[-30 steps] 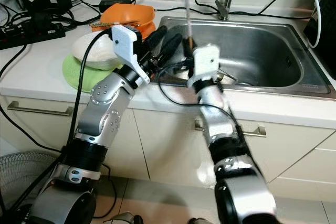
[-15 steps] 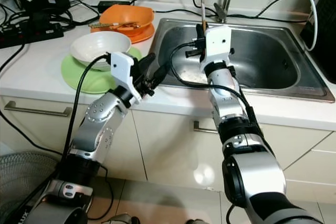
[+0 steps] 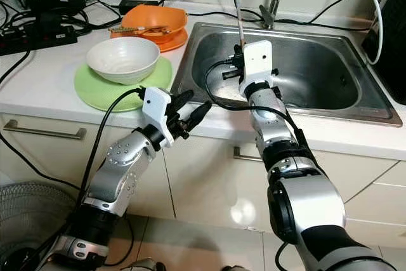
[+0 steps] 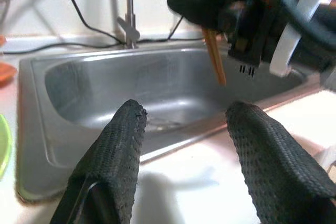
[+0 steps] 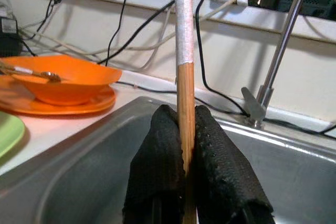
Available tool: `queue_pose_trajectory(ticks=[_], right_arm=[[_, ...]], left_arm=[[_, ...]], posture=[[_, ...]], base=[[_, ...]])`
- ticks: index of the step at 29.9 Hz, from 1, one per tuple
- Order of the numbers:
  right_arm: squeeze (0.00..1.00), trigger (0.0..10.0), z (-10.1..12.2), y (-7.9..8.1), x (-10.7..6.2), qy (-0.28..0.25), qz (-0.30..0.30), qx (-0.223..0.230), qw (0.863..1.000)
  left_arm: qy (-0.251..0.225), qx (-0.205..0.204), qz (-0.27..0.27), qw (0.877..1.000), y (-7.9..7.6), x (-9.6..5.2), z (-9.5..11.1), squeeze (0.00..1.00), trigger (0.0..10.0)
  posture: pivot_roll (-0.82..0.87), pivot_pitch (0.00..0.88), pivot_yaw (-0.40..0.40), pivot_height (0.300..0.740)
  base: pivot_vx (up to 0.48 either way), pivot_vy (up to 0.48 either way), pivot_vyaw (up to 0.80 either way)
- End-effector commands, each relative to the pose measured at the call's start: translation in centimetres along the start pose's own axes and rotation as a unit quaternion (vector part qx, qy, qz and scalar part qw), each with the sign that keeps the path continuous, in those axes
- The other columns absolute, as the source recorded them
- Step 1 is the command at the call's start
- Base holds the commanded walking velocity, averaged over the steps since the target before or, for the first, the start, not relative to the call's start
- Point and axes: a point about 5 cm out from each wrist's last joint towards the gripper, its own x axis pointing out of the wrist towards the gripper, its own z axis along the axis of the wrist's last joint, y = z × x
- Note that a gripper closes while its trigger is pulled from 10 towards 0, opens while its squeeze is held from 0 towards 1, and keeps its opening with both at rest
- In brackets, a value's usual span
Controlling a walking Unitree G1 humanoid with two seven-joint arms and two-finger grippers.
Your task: Kitchen organization
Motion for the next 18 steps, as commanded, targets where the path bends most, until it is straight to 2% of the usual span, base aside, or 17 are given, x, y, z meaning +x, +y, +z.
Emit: queue_pose_trajectory(ticks=[1,4,5,6,7,12,13,14,18], right_arm=[[0.0,10.0,0.4,-0.37,0.34,0.003,-0.003,-0.007,1.0],[0.0,10.0,0.12,-0.07,0.21,0.007,0.007,-0.01,1.0],[0.27,10.0,0.01,0.04,0.15,0.008,0.009,-0.01,1.0],[0.27,10.0,-0.05,0.1,0.11,0.008,0.01,-0.01,1.0],[1.0,10.0,-0.1,0.16,0.09,0.008,0.011,-0.008,1.0],[1.0,10.0,-0.22,0.39,0.04,0.009,0.013,-0.008,1.0],[0.23,10.0,-0.25,0.45,0.03,0.01,0.014,-0.009,1.0],[0.0,10.0,-0.29,0.5,0.01,0.011,0.014,-0.01,1.0],[0.0,10.0,-0.51,0.58,-0.09,0.015,0.013,-0.01,1.0]], left_arm=[[0.005,0.005,0.001,1.0,-0.04,-0.23,-0.01,0.0,10.0],[0.006,0.006,0.003,1.0,0.05,-0.35,0.02,0.0,10.0],[0.005,0.007,0.003,1.0,0.04,-0.38,0.06,0.0,10.0],[0.005,0.007,0.003,1.0,0.03,-0.4,0.08,0.0,10.0],[0.004,0.008,0.004,1.0,0.03,-0.43,0.14,0.0,10.0],[0.003,0.009,0.005,1.0,0.06,-0.53,0.29,0.0,10.0],[0.003,0.01,0.005,1.0,0.08,-0.56,0.32,0.0,10.0],[0.003,0.011,0.006,1.0,0.11,-0.58,0.35,0.0,10.0],[0.004,0.012,0.007,1.0,0.15,-0.64,0.38,0.0,10.0]], posture=[[0.13,0.0,-0.061,0.74],[0.13,0.0,-0.063,0.74],[0.13,0.0,-0.063,0.74],[0.14,0.0,-0.063,0.74],[0.14,0.0,-0.064,0.74],[0.14,0.0,-0.063,0.74],[0.14,0.0,-0.062,0.74],[0.14,0.0,-0.061,0.74],[0.14,0.0,-0.06,0.74]], base=[[0.0,0.0,0.0],[0.0,0.0,0.0],[0.0,0.0,0.0],[0.0,0.0,0.0],[0.0,0.0,0.0],[0.0,0.0,0.0],[0.0,0.0,0.0],[0.0,0.0,0.0],[0.0,0.0,0.0]])
